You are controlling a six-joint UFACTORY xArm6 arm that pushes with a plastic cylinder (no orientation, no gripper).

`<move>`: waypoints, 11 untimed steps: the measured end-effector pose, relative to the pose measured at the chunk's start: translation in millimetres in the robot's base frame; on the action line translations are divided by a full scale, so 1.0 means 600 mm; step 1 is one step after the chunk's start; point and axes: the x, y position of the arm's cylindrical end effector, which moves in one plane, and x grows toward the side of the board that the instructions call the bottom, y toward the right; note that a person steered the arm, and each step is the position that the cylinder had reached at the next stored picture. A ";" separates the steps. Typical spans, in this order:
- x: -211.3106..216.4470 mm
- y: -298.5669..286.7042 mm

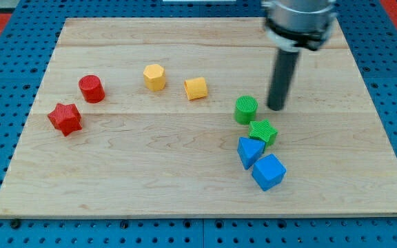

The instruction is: Adjust the green circle at the top of green star

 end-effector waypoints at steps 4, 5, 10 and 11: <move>0.103 -0.091; 0.092 -0.114; -0.016 0.017; -0.024 0.116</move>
